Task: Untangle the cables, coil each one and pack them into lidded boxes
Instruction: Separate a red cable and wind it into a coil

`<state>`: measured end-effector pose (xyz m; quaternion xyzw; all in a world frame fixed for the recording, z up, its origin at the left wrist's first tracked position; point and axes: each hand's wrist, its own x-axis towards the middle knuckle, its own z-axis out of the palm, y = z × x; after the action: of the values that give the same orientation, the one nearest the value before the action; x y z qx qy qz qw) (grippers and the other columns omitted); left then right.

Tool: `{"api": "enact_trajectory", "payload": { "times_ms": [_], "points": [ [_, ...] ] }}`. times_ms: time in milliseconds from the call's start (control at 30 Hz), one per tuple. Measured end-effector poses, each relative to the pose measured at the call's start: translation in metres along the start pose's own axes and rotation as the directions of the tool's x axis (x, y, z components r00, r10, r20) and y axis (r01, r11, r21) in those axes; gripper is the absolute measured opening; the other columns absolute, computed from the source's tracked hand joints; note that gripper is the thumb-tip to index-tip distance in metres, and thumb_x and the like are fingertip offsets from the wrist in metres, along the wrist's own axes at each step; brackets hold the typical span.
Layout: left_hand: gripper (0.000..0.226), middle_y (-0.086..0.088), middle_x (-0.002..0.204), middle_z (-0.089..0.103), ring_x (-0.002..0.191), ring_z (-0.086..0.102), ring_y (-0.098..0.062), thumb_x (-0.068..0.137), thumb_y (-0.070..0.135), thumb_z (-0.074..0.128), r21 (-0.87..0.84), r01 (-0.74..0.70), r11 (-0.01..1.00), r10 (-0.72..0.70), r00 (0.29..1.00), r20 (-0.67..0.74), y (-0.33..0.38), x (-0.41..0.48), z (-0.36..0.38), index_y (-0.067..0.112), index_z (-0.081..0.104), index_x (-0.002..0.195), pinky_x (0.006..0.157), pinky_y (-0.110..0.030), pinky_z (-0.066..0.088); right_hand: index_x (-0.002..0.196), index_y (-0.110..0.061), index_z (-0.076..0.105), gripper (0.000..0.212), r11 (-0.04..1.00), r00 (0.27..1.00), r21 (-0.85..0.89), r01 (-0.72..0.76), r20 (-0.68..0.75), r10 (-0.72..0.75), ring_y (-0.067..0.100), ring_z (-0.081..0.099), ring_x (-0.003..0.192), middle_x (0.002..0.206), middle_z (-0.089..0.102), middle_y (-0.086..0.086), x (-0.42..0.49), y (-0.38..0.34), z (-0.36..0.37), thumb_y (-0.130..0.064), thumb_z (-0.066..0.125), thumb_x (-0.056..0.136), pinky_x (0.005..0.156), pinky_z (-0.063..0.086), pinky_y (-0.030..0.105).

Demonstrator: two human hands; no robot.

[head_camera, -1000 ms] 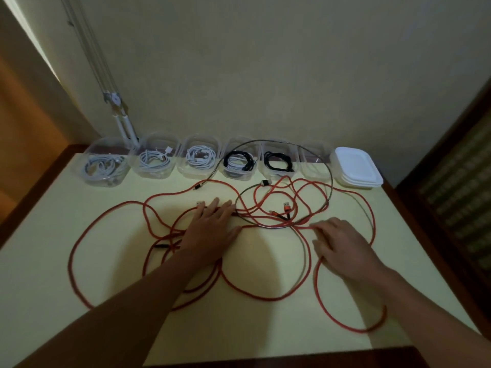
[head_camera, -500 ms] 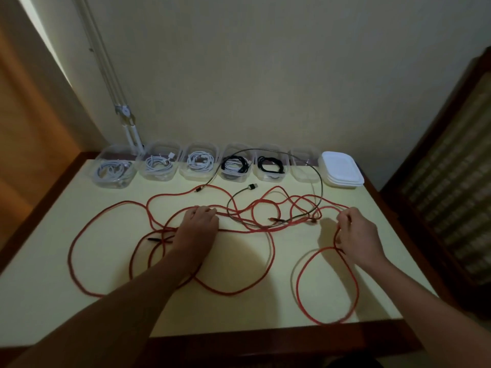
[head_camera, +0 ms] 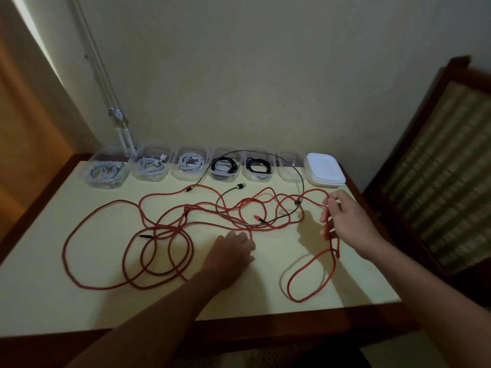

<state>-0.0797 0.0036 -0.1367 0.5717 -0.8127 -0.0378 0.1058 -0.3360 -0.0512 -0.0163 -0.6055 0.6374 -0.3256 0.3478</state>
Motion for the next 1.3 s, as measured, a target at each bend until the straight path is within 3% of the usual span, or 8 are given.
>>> {"api": "enact_trajectory", "payload": {
  "times_ms": [100,200,367,567,700,867,1067,1300],
  "points": [
    [0.026,0.001,0.129,0.058,0.114,0.051,-0.018,0.099,0.03,0.054,0.045,0.083,0.996,-0.081,0.996,-0.034,-0.01,-0.002,-0.008,0.024,0.06,0.124,0.095,-0.034,0.043,0.094,-0.02,0.055,0.023,0.998,0.997,-0.017,0.068,0.026,-0.067,0.025,0.055,0.05,0.072,0.061,0.005,-0.006,-0.007,-0.011,-0.024,0.038,0.109,0.053,0.054,0.04],
    [0.023,0.007,0.121,0.062,0.109,0.055,-0.013,0.102,0.034,0.048,-0.281,0.229,0.932,-0.251,0.967,-0.043,0.003,-0.001,-0.043,0.027,0.063,0.117,0.096,-0.035,0.043,0.089,-0.025,0.056,0.024,0.986,0.985,-0.056,0.157,0.078,-0.152,0.015,0.044,0.05,0.064,0.055,-0.003,-0.017,-0.023,-0.019,-0.032,0.043,0.107,0.053,0.04,0.036],
    [0.038,0.013,0.104,0.073,0.099,0.067,-0.005,0.102,0.053,0.039,-0.905,0.184,0.383,-0.381,0.924,0.027,0.059,0.009,-0.146,0.027,0.063,0.114,0.089,-0.033,0.049,0.085,-0.023,0.06,0.026,0.873,0.912,-0.279,0.4,0.21,-0.351,0.012,0.049,0.06,0.074,0.063,0.004,-0.046,-0.07,-0.019,-0.04,0.052,0.103,0.062,0.04,0.035],
    [0.028,0.003,0.066,0.047,0.053,0.046,-0.012,0.107,0.03,0.042,-0.956,0.166,0.242,-0.149,0.98,0.132,0.099,-0.009,-0.212,0.008,0.055,0.117,0.055,-0.026,0.037,0.075,-0.023,0.056,0.031,0.772,0.819,-0.277,0.572,0.142,-0.556,0.013,0.049,0.06,0.064,0.057,-0.001,-0.076,-0.118,-0.017,-0.043,0.055,0.099,0.059,0.041,0.031],
    [0.013,0.006,0.058,0.032,0.042,0.026,-0.004,0.105,0.022,0.045,-0.982,0.131,0.137,-0.294,0.952,0.086,0.086,-0.018,-0.245,0.016,0.057,0.101,0.038,-0.019,0.023,0.073,-0.023,0.056,0.033,0.762,0.821,-0.306,0.57,0.178,-0.543,0.006,0.045,0.056,0.058,0.051,-0.007,-0.087,-0.12,-0.026,-0.046,0.061,0.096,0.053,0.034,0.023],
    [0.016,0.011,0.043,0.023,0.033,0.019,-0.003,0.104,0.016,0.044,-0.962,-0.039,-0.27,-0.607,0.782,0.139,0.026,-0.044,-0.278,0.022,0.055,0.095,0.03,-0.016,0.013,0.071,-0.014,0.058,0.037,0.767,0.921,-0.512,0.388,0.191,-0.339,0.019,0.055,0.064,0.063,0.058,-0.001,-0.082,-0.052,-0.042,-0.037,0.057,0.1,0.057,0.037,0.03],
    [0.037,0.007,0.05,0.024,0.033,0.017,-0.006,0.102,0.009,0.035,-0.917,-0.083,-0.389,-0.825,0.475,0.307,-0.033,-0.078,-0.249,0.014,0.058,0.13,0.032,-0.019,0.013,0.082,-0.021,0.07,0.031,0.836,0.982,-0.535,0.122,0.187,-0.023,0.014,0.068,0.065,0.074,0.07,-0.001,-0.085,0.017,-0.046,-0.036,0.053,0.103,0.052,0.048,0.023],
    [0.019,0.007,0.055,0.029,0.039,0.019,-0.007,0.105,0.009,0.035,-0.898,0.014,-0.44,-0.636,0.701,0.323,0.001,-0.078,-0.236,0.018,0.052,0.105,0.036,-0.021,0.015,0.097,-0.018,0.07,0.041,0.893,0.958,-0.391,0.223,0.256,-0.127,0.003,0.062,0.059,0.073,0.068,-0.006,-0.103,-0.039,-0.035,-0.055,0.054,0.098,0.057,0.042,0.024]
  ]
}}
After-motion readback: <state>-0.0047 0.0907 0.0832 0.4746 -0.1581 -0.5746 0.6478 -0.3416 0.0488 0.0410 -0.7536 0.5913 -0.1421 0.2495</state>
